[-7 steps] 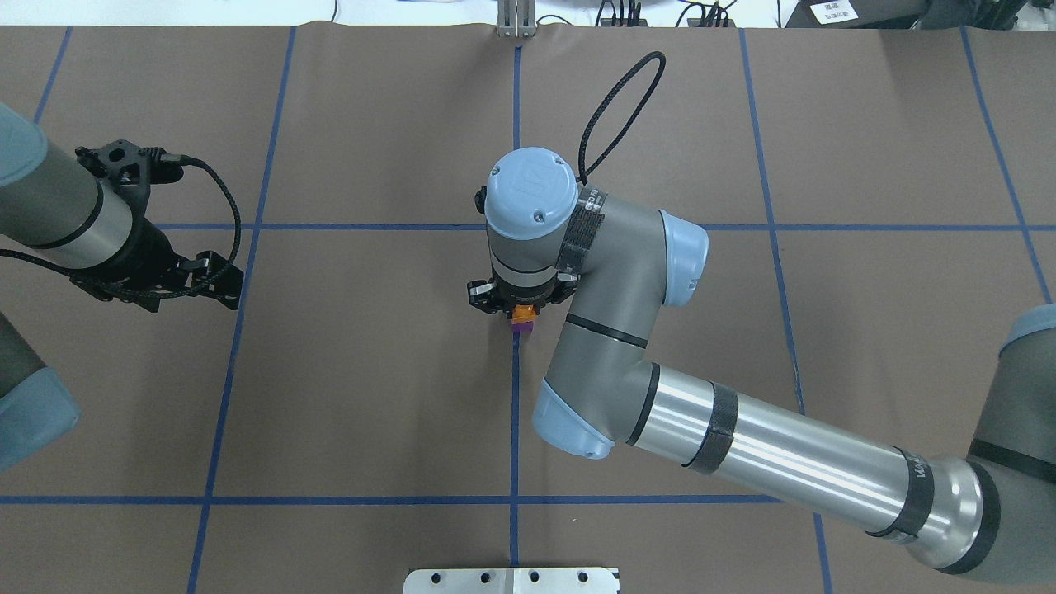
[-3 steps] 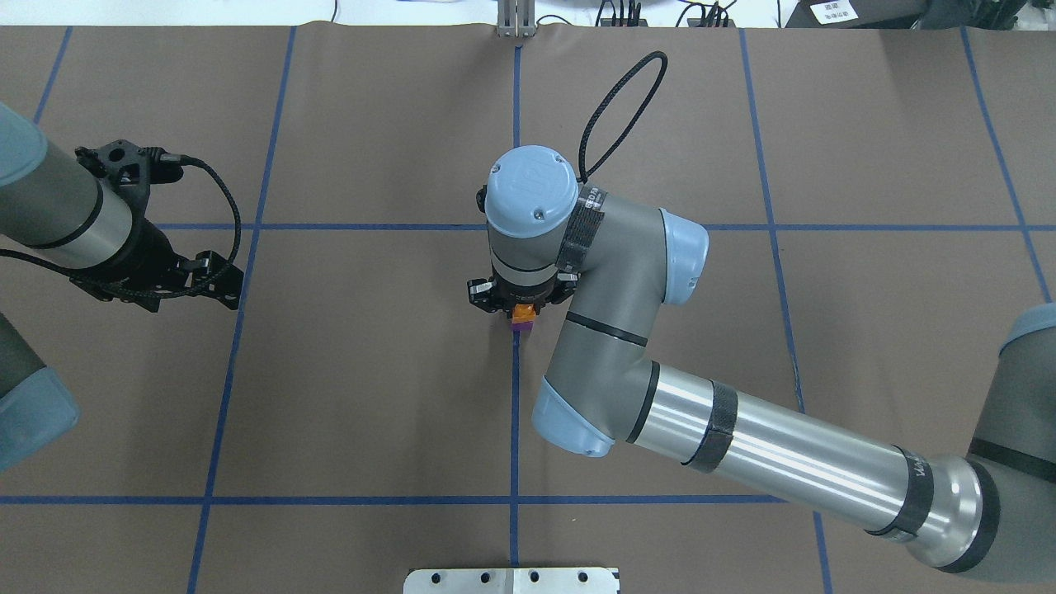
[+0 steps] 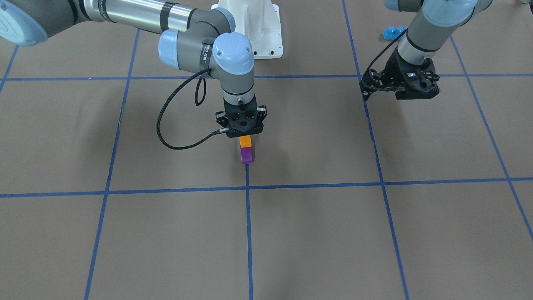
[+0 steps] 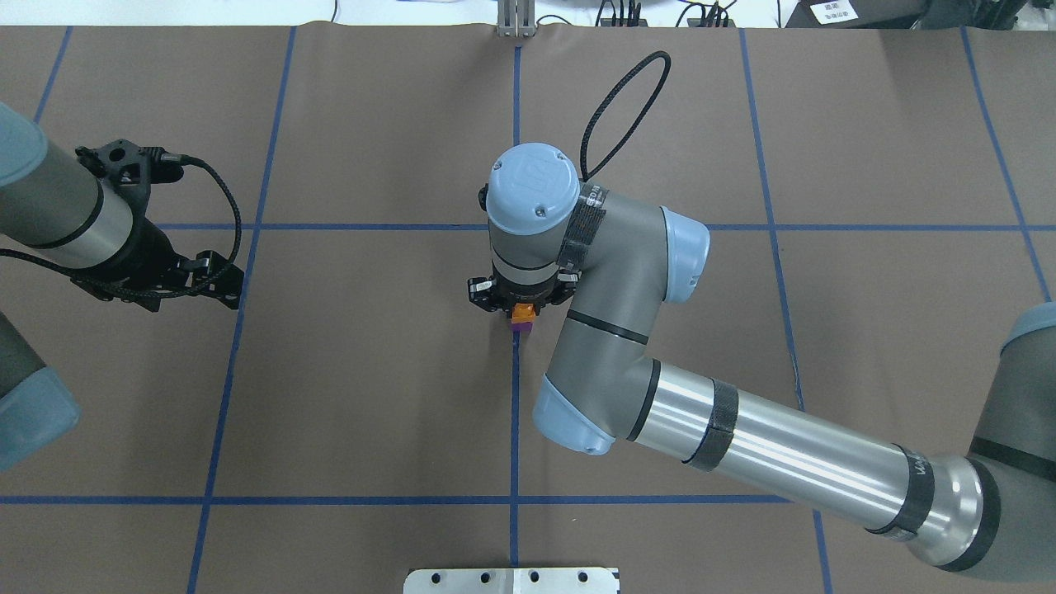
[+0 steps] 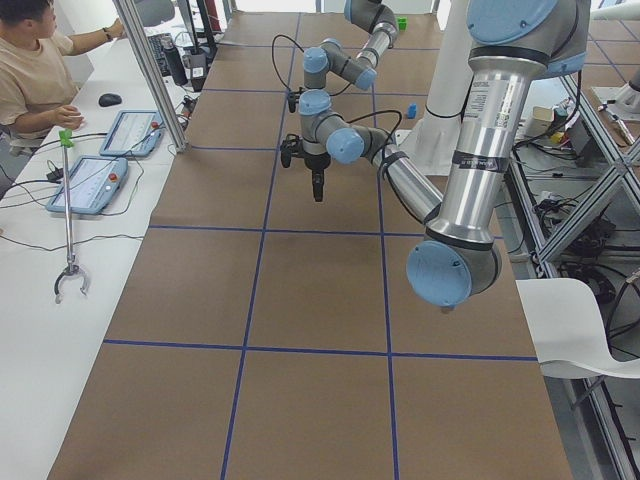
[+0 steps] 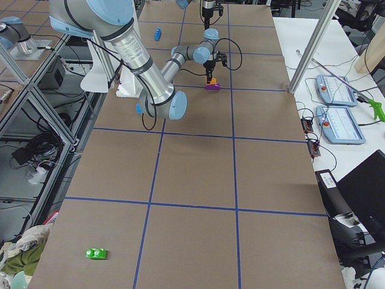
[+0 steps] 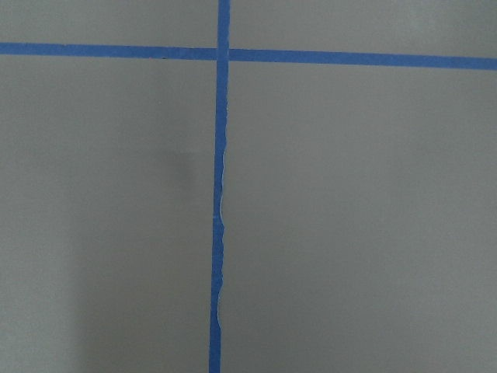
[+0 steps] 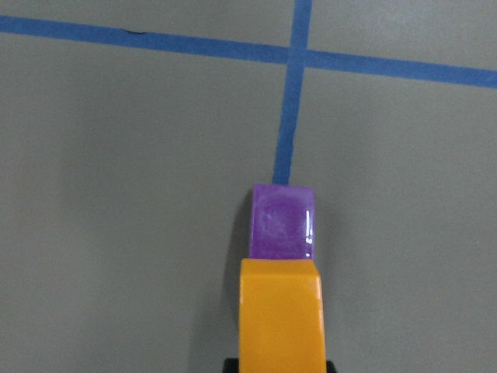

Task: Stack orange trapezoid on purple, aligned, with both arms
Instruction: 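Lower the orange block onto the purple block, aligning it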

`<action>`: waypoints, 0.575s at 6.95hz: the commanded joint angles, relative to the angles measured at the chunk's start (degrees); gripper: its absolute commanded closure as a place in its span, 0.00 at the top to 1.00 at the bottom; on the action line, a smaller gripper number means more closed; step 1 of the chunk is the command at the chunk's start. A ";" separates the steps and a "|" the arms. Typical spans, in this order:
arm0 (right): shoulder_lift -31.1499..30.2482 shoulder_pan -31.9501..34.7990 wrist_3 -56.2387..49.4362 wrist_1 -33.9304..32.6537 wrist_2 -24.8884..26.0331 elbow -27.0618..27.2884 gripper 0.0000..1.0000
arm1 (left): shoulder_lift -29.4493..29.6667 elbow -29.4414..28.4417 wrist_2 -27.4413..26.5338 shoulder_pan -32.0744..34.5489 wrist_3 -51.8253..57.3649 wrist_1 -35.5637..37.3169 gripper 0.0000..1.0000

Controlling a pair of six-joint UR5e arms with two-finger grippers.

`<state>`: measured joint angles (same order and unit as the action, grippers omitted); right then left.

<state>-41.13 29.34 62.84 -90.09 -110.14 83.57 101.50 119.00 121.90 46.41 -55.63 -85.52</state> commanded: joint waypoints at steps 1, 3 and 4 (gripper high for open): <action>-0.10 -0.07 0.97 0.00 -0.25 -0.68 0.00 | 0.02 0.00 0.00 0.00 0.00 0.00 1.00; -0.01 0.02 1.06 0.00 -0.25 -0.69 0.00 | 0.02 0.00 0.00 0.00 0.00 0.00 1.00; -0.01 0.02 0.97 0.00 -0.25 -0.69 0.09 | 0.10 0.00 0.00 0.00 0.00 0.00 1.00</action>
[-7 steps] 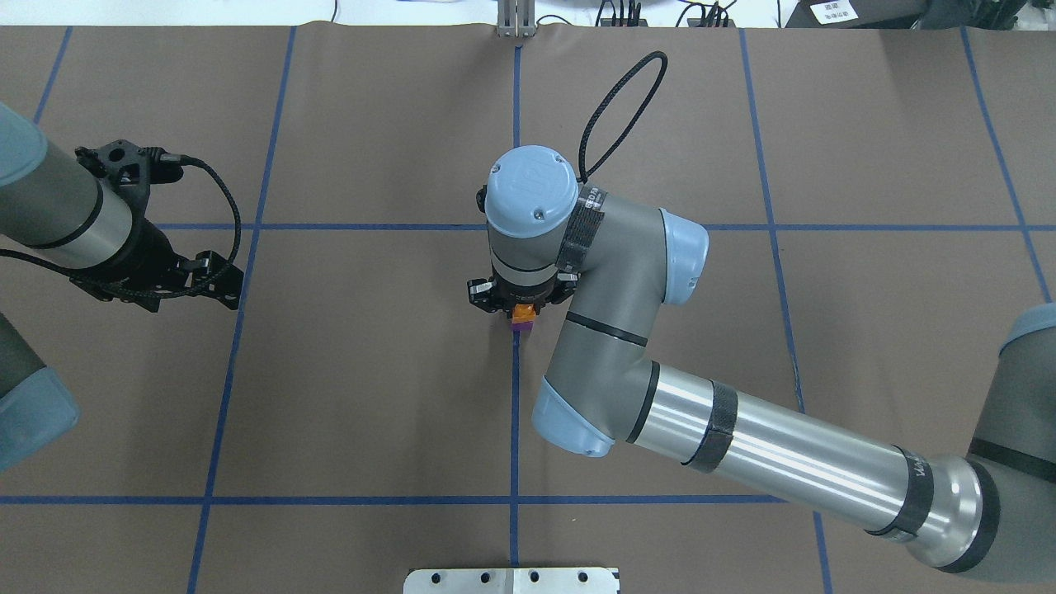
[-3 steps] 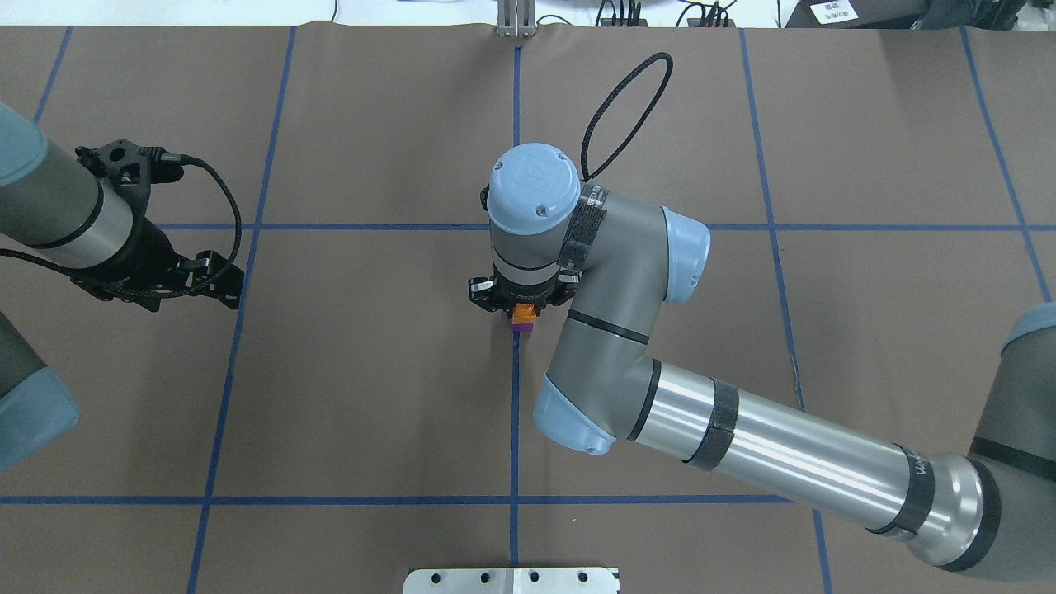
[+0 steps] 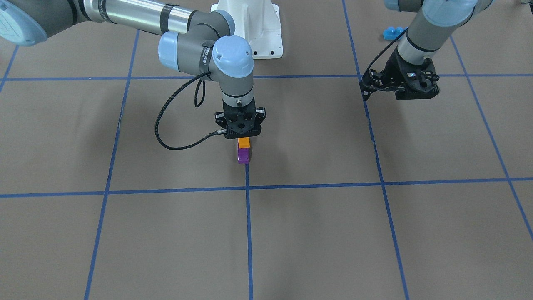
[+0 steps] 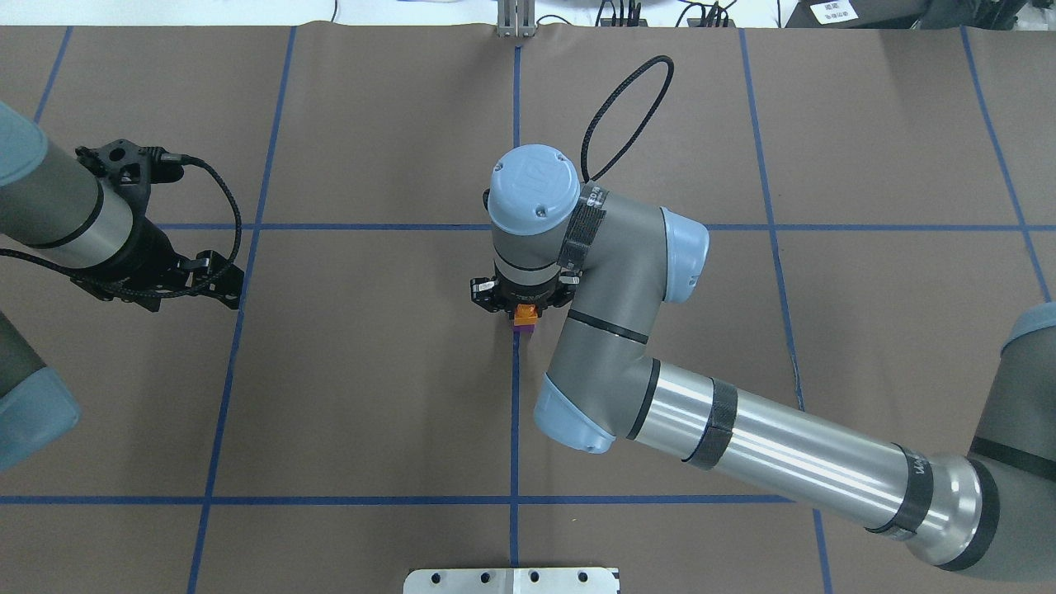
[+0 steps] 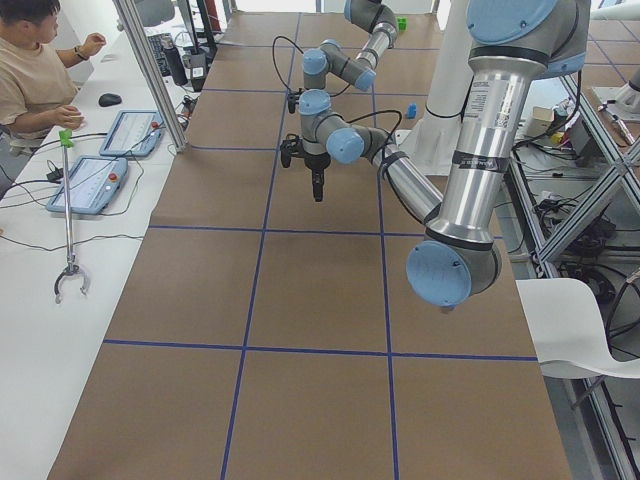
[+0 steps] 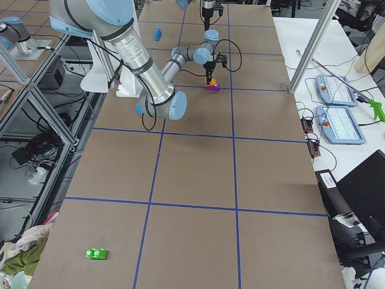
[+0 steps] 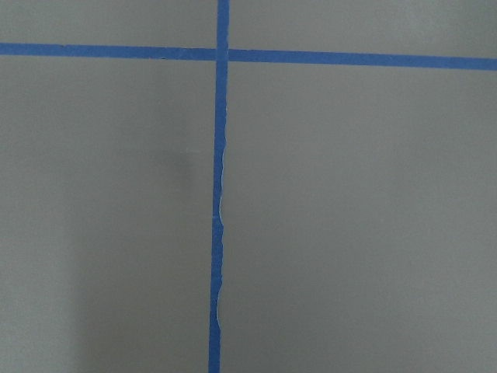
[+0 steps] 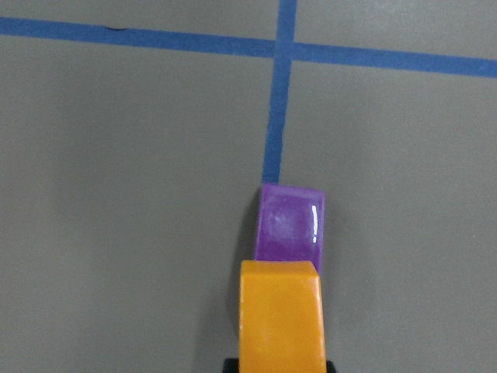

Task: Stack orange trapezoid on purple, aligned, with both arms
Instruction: 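Lower the orange block onto the purple block, aligning it, then open the right gripper and lift it off the orange block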

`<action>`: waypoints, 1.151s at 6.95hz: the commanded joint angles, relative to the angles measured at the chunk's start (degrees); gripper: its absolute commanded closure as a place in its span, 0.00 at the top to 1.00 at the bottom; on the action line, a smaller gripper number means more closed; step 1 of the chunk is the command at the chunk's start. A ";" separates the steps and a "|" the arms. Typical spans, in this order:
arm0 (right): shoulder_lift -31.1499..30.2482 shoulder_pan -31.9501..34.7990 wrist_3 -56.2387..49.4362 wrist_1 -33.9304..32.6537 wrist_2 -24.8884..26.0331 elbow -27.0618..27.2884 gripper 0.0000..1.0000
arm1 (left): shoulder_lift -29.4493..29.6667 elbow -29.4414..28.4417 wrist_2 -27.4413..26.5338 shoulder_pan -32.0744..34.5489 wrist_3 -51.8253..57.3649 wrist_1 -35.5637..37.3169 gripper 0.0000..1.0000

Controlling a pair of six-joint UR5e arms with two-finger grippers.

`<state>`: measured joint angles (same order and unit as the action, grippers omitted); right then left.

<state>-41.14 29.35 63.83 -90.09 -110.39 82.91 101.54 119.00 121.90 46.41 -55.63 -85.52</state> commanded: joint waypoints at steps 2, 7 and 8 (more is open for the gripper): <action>0.01 -0.17 0.68 0.09 0.08 -0.12 1.00 | 0.58 -0.09 0.00 0.00 -1.57 0.00 1.00; -8.29 6.41 -0.28 -9.63 -4.13 16.76 1.00 | -0.28 0.44 -0.35 1.74 5.66 0.00 1.00; -17.04 9.82 -1.59 -9.14 -6.75 24.41 1.00 | -2.12 0.61 0.35 4.19 11.28 0.00 1.00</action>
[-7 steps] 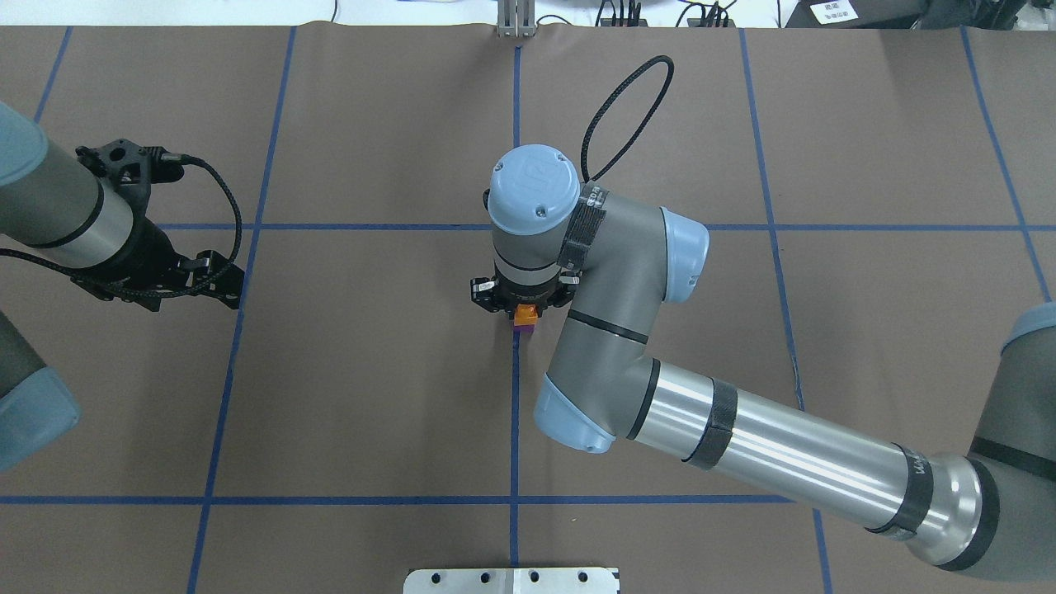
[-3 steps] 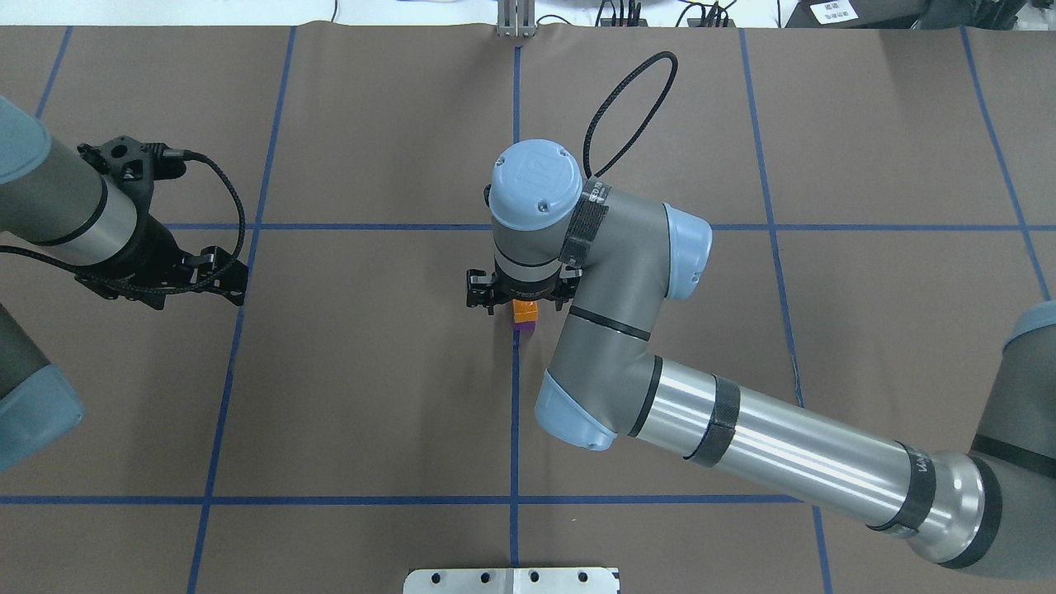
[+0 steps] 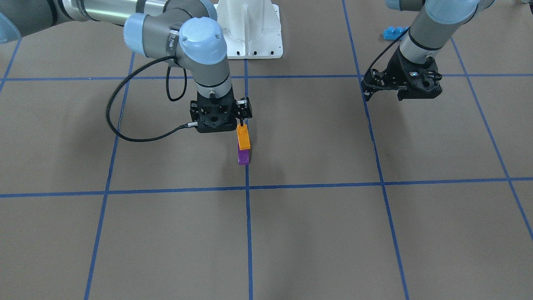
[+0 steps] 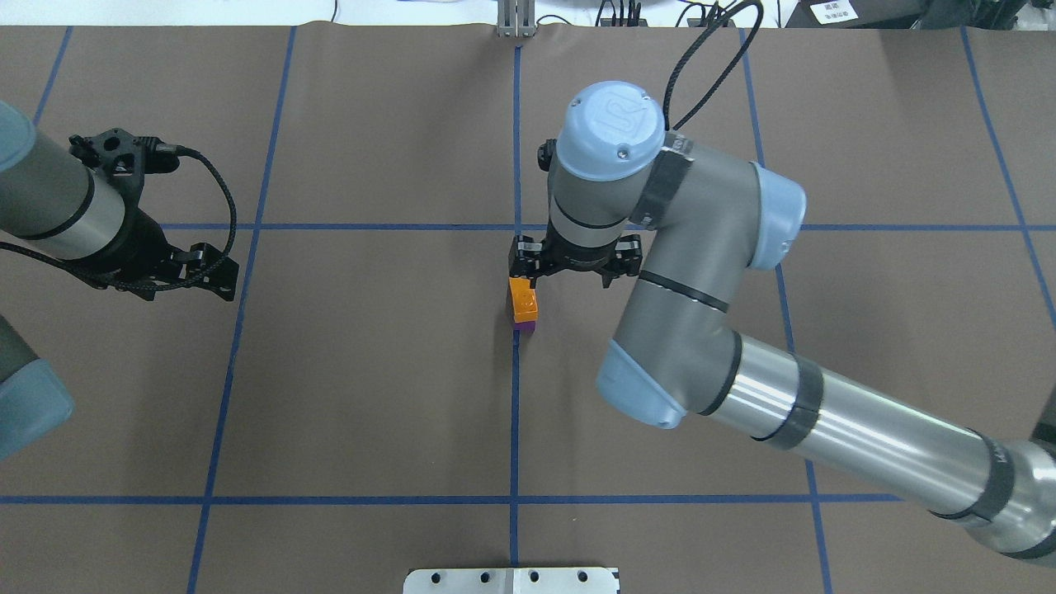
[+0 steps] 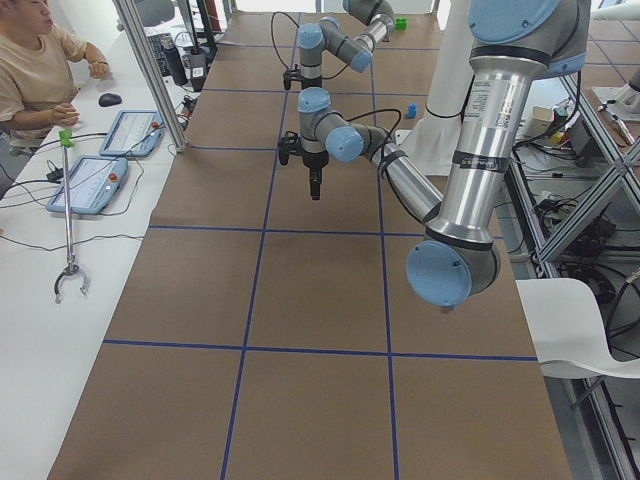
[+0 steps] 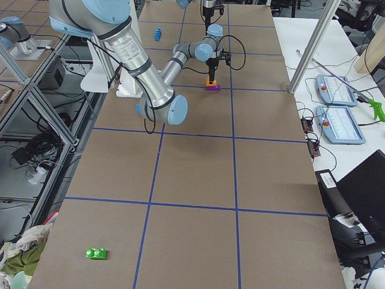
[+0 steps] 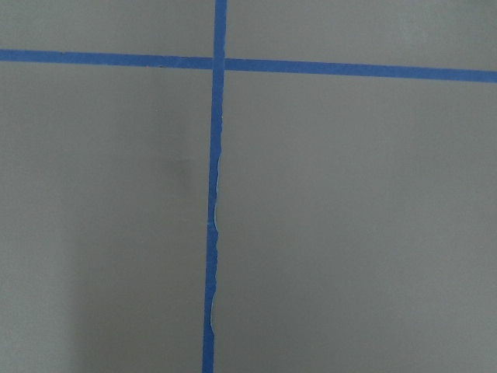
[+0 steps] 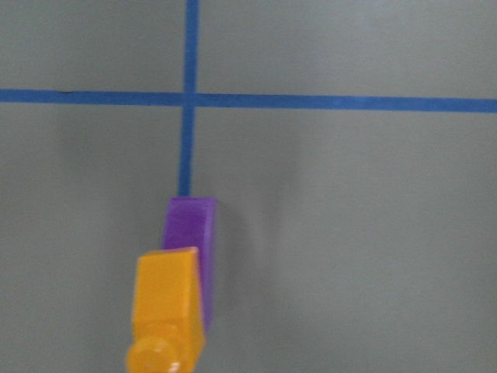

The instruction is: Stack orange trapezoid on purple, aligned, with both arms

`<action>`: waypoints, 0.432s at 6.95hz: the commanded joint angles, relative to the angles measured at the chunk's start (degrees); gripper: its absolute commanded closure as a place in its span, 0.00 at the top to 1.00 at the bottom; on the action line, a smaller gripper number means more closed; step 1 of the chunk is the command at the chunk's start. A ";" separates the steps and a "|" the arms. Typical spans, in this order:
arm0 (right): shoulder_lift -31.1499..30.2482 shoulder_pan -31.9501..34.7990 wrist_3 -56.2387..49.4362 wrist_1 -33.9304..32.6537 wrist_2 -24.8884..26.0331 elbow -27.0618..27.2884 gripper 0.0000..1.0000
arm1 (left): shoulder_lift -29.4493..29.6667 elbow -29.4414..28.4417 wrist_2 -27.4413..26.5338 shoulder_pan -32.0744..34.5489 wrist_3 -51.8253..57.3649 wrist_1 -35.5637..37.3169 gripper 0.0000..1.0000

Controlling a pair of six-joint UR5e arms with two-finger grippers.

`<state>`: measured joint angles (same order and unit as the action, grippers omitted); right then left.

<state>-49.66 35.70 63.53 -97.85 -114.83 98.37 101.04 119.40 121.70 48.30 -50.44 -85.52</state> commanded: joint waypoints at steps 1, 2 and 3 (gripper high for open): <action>-15.84 9.33 -9.66 -1.47 -7.81 13.03 1.00 | -4.42 0.13 1.16 5.80 12.84 -0.09 1.00; -22.35 14.44 -17.40 -1.38 -10.99 14.73 1.00 | -6.71 -0.39 4.21 10.45 20.65 -0.09 1.00; -27.03 20.14 -25.91 -1.47 -11.55 14.74 1.00 | -8.91 -2.66 6.68 16.67 29.69 -0.09 1.00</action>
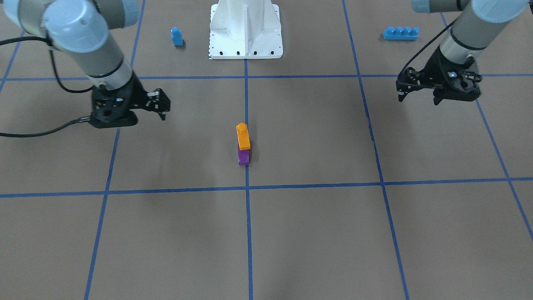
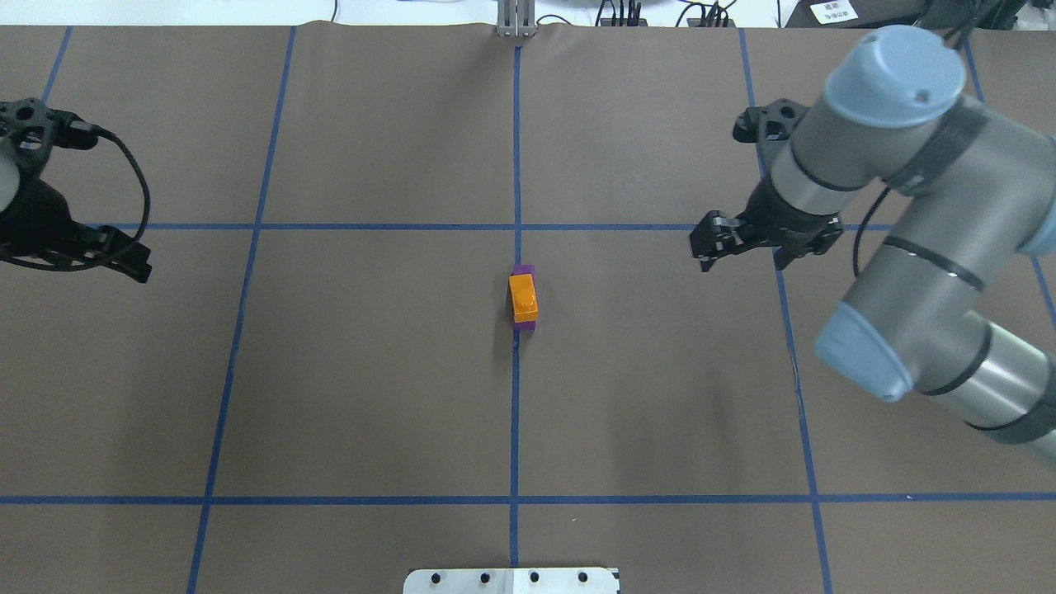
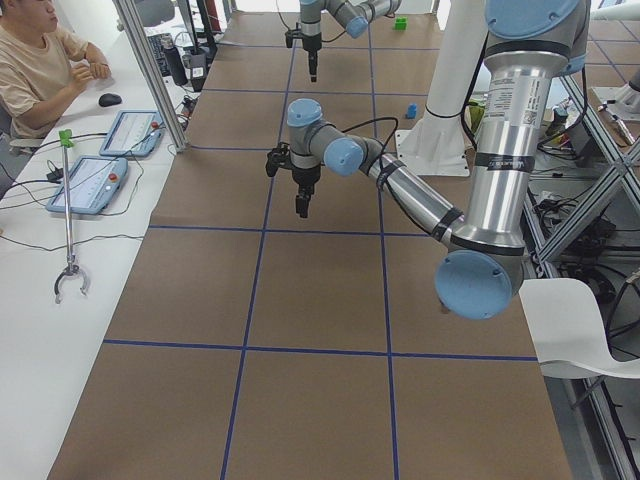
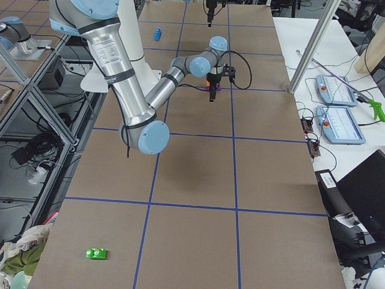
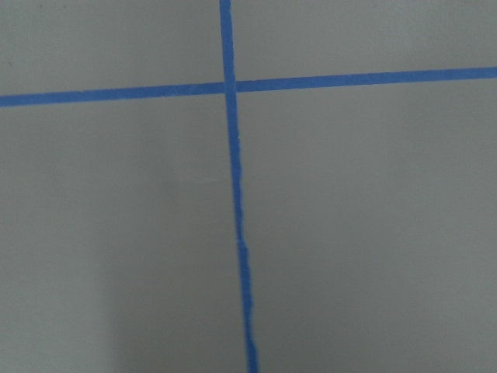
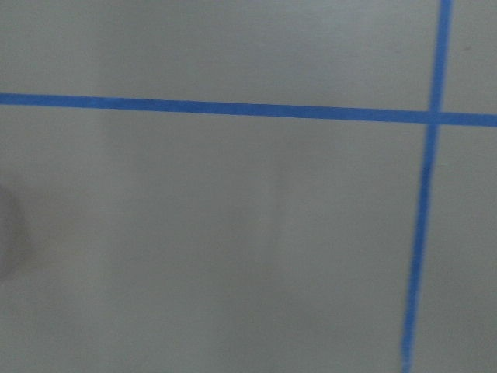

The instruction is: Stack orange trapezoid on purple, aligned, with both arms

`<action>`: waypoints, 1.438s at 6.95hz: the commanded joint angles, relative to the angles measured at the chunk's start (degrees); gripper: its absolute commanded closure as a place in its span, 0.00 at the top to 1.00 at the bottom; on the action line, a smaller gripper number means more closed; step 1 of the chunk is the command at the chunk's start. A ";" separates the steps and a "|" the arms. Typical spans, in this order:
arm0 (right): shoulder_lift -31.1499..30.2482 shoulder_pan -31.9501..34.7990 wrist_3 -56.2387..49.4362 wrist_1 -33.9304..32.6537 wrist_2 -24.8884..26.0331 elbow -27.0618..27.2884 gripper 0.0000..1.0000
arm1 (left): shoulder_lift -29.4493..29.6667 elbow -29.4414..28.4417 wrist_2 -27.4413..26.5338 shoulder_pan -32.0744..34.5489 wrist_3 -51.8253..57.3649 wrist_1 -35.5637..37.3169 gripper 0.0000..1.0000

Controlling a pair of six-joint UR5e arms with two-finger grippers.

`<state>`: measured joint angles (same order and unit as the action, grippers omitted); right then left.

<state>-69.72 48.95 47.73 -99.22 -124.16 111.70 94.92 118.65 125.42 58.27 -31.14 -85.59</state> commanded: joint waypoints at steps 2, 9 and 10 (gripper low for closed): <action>-18.81 21.55 -31.80 -0.09 -7.13 1.06 1.00 | -4.30 -11.89 9.45 18.93 30.86 -0.10 1.00; -27.05 35.51 -50.19 -0.18 -11.46 -6.32 1.00 | -4.48 -17.75 11.60 26.28 35.09 0.78 1.00; -27.05 35.51 -50.19 -0.18 -11.46 -6.32 1.00 | -3.87 -17.66 11.51 26.20 35.09 0.60 1.00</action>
<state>-96.74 84.43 -2.49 -99.41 -135.52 105.43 90.58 100.80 137.01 84.51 3.98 -84.86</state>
